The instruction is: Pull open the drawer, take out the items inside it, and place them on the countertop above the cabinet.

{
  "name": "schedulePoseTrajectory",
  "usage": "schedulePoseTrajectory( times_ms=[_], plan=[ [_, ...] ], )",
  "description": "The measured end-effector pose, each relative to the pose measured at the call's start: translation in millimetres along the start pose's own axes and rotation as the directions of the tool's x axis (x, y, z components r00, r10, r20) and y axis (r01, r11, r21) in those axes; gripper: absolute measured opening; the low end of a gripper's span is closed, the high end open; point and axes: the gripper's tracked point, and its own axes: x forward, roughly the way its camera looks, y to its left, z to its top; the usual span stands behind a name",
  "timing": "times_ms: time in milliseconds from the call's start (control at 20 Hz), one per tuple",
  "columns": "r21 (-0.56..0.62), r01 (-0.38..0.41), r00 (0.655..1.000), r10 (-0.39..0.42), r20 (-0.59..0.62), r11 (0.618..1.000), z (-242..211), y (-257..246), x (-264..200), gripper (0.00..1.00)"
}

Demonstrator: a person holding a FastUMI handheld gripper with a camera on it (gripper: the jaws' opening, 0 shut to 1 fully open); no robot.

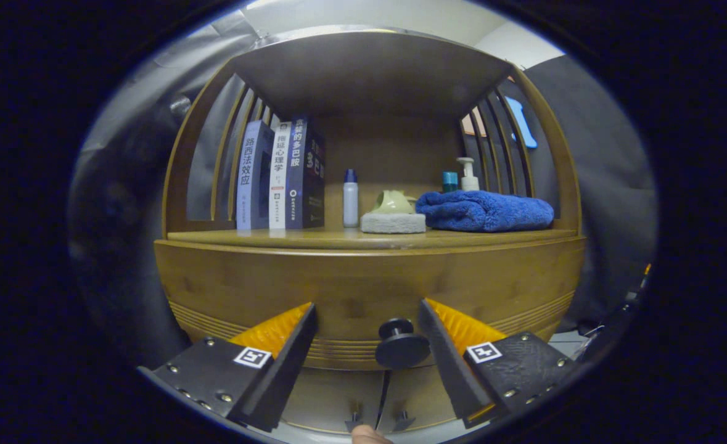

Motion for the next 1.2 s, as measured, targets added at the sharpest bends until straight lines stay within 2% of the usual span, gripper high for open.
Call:
schedulePoseTrajectory(
  times_ms=[250,400,500,650,800,950,1200],
  plan=[
    [-0.062,0.009,1.000,-0.011,-0.027,0.998,-7,0,1,1.00],
    [-0.031,0.040,0.991,-0.043,-0.130,0.999,-35,-8,-4,0.99],
    [-0.035,0.057,0.978,-0.063,-0.198,0.998,-56,-11,-17,0.99],
    [-0.049,0.062,0.970,-0.071,-0.234,0.997,-55,-13,-54,1.00],
    [-0.072,0.042,0.972,-0.057,-0.228,0.997,-26,-9,-100,0.99],
    [-0.142,0.035,0.979,-0.063,-0.196,0.989,22,-14,-147,0.99],
    [-0.103,0.025,0.992,-0.038,-0.119,0.994,128,-11,-210,0.99]
  ],
)
